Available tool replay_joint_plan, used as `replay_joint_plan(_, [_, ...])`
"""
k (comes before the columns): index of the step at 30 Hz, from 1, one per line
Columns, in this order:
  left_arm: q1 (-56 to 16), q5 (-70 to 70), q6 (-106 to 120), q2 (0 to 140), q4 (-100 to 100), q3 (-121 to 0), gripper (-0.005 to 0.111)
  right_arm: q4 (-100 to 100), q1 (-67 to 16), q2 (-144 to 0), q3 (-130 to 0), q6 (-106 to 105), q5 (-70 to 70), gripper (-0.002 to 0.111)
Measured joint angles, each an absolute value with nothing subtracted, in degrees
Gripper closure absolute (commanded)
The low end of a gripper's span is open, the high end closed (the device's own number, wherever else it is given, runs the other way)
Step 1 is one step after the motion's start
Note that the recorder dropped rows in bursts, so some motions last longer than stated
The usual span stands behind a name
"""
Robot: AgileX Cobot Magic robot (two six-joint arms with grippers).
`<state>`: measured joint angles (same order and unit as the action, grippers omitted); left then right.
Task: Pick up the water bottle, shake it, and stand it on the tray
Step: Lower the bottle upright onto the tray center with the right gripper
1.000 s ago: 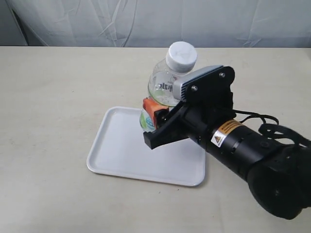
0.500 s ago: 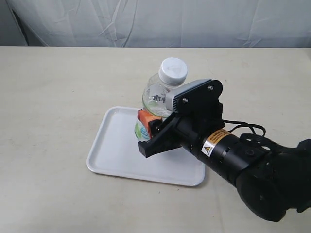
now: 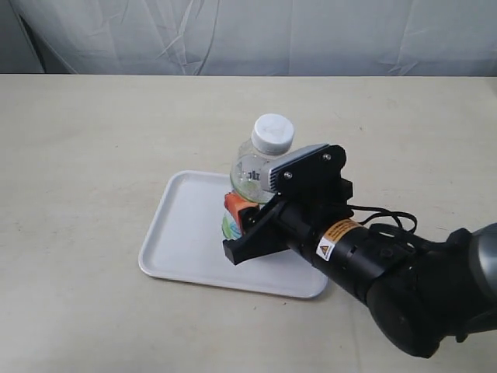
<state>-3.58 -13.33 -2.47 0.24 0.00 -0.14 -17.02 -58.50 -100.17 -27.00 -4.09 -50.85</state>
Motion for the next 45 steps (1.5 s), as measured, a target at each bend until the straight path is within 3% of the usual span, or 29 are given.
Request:
replay_joint_plan(33, [-3.6,-13.3,-2.5,0.2,0.0,-0.1,0.106,-17.2,-58.5,-100.6,-32.6,-3.4,-38.1,0.109])
replay_joint_plan(36, [-3.6,-13.3,-2.5,0.2,0.0,-0.1,0.106,-17.2,-58.5,-100.6,-32.6,-3.4,-37.9,0.095])
replay_joint_plan(40, [-3.6,-13.3,-2.5,0.2,0.0,-0.1,0.106,-17.1,-58.5,-100.6,-32.6,-3.4,-37.7,0.054])
replay_joint_plan(42, [-3.6,-13.3,-2.5,0.2,0.0,-0.1,0.106,-17.2,-58.5,-100.5,-32.6,-3.4,-37.6,0.04])
replay_joint_plan(45, [-3.6,-13.3,-2.5,0.2,0.0,-0.1,0.106,-19.3,-58.5,-100.4,-32.6,-3.3,-36.4,0.039])
